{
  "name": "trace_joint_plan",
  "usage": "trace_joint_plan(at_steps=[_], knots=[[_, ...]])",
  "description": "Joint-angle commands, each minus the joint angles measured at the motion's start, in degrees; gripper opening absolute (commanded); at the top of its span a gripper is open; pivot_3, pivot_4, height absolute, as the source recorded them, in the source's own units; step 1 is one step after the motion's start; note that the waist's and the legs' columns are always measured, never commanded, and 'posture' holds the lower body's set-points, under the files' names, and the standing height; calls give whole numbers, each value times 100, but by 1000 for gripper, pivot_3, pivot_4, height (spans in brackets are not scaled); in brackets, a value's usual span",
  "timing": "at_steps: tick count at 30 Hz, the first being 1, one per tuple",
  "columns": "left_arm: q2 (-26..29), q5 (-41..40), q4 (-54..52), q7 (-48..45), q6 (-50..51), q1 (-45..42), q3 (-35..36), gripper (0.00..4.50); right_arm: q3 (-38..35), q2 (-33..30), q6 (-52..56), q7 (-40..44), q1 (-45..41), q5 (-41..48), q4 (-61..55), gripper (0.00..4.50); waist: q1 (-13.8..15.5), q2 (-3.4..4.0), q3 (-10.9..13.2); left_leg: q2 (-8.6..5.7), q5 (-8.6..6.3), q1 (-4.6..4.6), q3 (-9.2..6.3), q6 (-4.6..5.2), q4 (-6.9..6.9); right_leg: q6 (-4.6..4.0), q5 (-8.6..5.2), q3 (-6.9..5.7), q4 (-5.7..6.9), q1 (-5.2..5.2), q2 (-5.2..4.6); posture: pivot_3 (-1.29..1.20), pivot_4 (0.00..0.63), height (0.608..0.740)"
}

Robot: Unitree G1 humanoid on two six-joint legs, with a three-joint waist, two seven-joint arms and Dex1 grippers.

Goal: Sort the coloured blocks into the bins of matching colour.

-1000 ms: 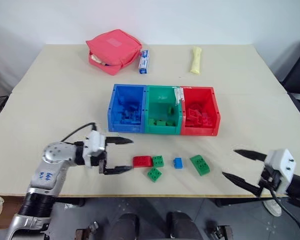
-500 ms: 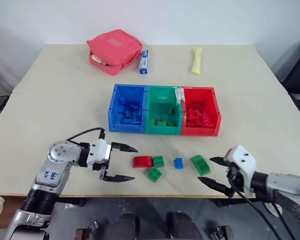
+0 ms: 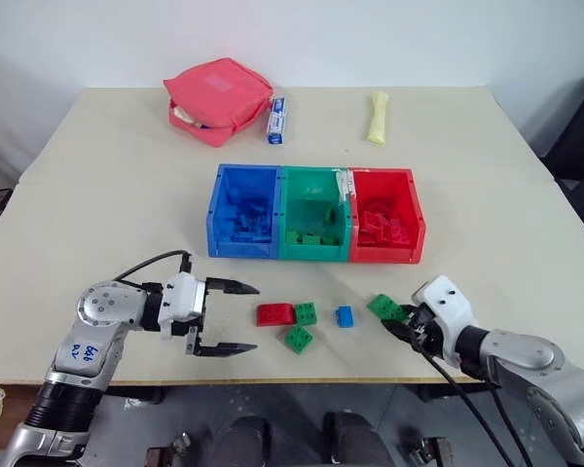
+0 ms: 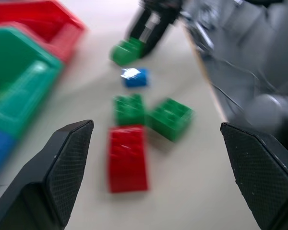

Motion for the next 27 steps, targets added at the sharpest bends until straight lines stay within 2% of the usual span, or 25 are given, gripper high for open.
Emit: trace_joint_plan(at_steps=[1,4,8,12,14,16,20,23,27], knots=[[-128,-224,-257,574,182,277,451,4500,-364,118,-154,233,-634,383,61,1442,-22,0,0,0,0,0,1,0,0,0,0,1,1,0,0,0,150,740],[-217,-306,-322,1032,298,630,861,4500,-207,399,169,80,-1591,573,341,1442,-73,2,1,4,0,3,2,-1,-6,0,0,1,9,-6,5,0,150,740],[-219,-339,-393,1370,340,990,1270,4500,340,825,472,-201,-2775,304,998,1442,-102,2,2,3,2,0,1,-6,-9,-4,-2,1,23,-20,3,0,150,740],[-166,-377,-428,1539,352,1166,1610,4500,1229,1423,47,-253,-3970,-432,2289,1442,-108,2,2,-1,4,-3,1,-9,-10,-6,-3,-1,25,-25,-1,0,150,740],[-151,-363,-464,1561,348,1175,1643,4500,1424,1611,-201,-217,-4291,-705,2807,1442,-114,2,2,-4,5,-6,3,-10,-9,-6,-3,-1,30,-32,-2,0,150,740],[-153,-345,-514,1575,316,1186,1655,4500,1453,1741,-399,-116,-4471,-805,3113,2230,-106,2,2,-6,6,-13,1,-11,-9,-6,-3,-3,37,-43,-3,0,150,740],[-91,-400,-647,1506,414,1287,1650,4500,1407,1824,-579,60,-4547,-861,3179,3432,-139,2,2,-10,5,-41,4,-10,-8,-6,-2,-1,55,-78,-5,0,150,740],[-18,-398,-660,1402,429,1273,1573,4500,1258,1549,-797,458,-4221,-741,2697,4463,-149,2,2,-9,5,-67,4,-11,-3,-6,-2,-3,83,-108,-4,0,150,740],[53,-307,-563,1189,382,973,1315,4500,653,995,-1352,1175,-3278,-391,1958,4489,-99,2,2,-9,7,-83,-2,-12,5,-6,-2,-8,81,-112,-4,0,150,740]])
